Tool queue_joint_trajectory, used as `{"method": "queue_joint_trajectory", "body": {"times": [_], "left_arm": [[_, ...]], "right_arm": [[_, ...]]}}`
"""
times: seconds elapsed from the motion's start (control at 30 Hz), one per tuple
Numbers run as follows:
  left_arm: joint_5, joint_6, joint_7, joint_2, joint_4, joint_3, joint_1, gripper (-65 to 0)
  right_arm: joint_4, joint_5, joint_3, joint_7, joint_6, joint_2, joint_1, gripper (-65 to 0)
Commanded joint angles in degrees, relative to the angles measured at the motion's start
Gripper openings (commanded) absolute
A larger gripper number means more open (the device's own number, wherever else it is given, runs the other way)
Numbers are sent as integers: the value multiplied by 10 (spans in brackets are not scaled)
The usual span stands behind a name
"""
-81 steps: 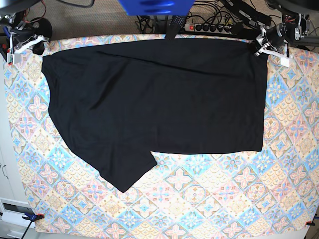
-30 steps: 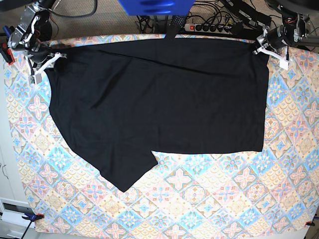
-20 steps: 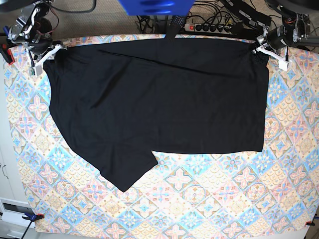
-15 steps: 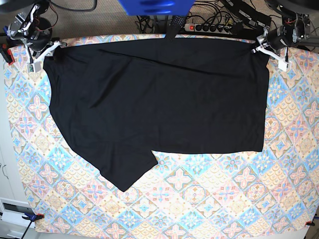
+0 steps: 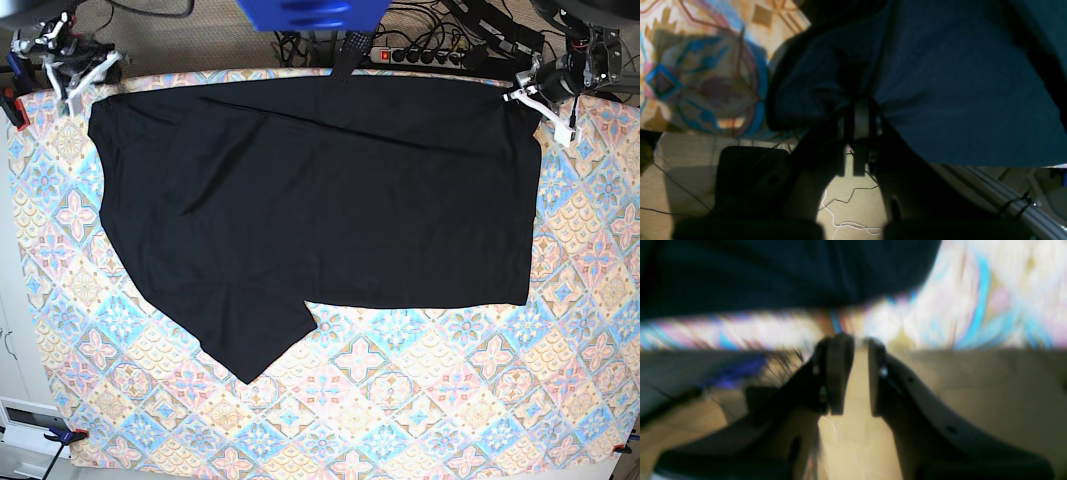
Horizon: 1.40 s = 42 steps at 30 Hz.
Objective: Fold the T-shirt properly
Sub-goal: 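Adjust grips on the shirt edge and spread it taut, then reach both grippers down to the shirt's side edges and grasp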
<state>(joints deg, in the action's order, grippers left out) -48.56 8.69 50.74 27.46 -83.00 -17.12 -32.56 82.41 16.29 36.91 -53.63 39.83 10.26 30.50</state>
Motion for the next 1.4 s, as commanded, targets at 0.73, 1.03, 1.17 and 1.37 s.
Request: {"method": "queue_joint_trajectory", "body": {"times": [0.73,1.03,1.17,1.37], "left_arm": [[73,-47,35,10,-83,-9,-59,-374],[49,-47,37,10,-96,-32,-65,-361],[48,-47,36,3,-167,-60,-79,-361],[18,-46,42,-19,-231,-144,-50,-359]], "right_arm": [[119,12,23,3,2,-21,21,-532],[117,12,23,3,2,-21,21,-532],[122,12,23,3,2,-21,21,-531],[183,12,23,5,2,-21,21,-529]]}}
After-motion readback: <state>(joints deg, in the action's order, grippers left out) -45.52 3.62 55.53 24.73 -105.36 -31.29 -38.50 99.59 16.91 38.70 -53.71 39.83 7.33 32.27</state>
